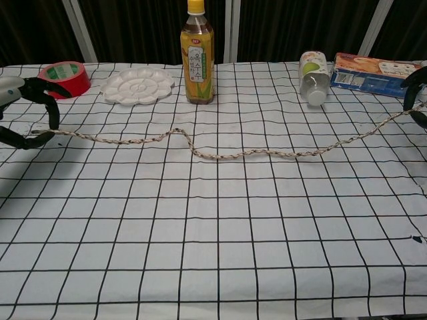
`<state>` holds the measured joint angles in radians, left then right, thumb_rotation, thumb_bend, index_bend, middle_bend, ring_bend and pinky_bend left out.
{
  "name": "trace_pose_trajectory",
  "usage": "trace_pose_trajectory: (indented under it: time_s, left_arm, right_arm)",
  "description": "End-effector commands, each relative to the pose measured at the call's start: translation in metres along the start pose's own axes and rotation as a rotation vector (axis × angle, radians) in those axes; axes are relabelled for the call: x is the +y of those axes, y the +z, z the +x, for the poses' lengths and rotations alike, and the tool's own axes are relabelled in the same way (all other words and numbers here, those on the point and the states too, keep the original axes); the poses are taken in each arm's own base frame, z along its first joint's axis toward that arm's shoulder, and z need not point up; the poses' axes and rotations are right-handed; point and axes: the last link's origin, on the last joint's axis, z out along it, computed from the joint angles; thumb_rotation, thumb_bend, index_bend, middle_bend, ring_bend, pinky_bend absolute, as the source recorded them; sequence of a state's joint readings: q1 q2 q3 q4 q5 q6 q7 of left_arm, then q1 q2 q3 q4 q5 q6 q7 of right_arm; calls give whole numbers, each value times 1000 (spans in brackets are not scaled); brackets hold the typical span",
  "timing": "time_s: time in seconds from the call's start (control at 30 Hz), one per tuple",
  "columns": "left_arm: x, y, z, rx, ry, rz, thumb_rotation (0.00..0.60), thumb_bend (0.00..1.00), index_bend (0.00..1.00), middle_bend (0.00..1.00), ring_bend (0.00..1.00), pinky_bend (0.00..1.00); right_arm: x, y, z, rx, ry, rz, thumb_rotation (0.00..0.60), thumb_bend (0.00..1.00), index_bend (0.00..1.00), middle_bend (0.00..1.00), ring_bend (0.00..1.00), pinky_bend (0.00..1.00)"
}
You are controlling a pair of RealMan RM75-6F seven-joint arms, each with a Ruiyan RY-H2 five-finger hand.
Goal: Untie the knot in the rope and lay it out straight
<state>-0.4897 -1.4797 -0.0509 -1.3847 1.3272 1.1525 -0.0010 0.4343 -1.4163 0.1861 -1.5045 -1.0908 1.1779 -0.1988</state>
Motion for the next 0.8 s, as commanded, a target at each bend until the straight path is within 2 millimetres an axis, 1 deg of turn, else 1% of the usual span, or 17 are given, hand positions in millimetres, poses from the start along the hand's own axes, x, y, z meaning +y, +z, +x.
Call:
trace_pose_trajectory:
  time_s: [0.03, 0.3, 0.5, 0.8]
  left_arm:
    - [-3, -2, -2, -5, -1, 8, 600, 421, 588, 123, 0, 0]
    - [-8, 0, -6, -11, 8, 19, 600, 421, 588, 123, 0, 0]
    - [-17, 1, -5, -12, 9, 37, 600, 420, 589, 123, 0, 0]
    - [-28, -2, -7, -28, 9, 55, 600, 420, 590, 123, 0, 0]
  right_arm:
    - [6, 0, -1, -4, 9, -20, 600, 522, 620, 185, 0, 0]
    - [19, 1, -9, -19, -3, -54, 600, 522, 621, 184, 0, 0]
    - [29, 3, -12, -17, -13, -78, 600, 523, 621, 184, 0, 0]
    - [40, 6, -22, -38, -24, -106, 600, 523, 623, 182, 0, 0]
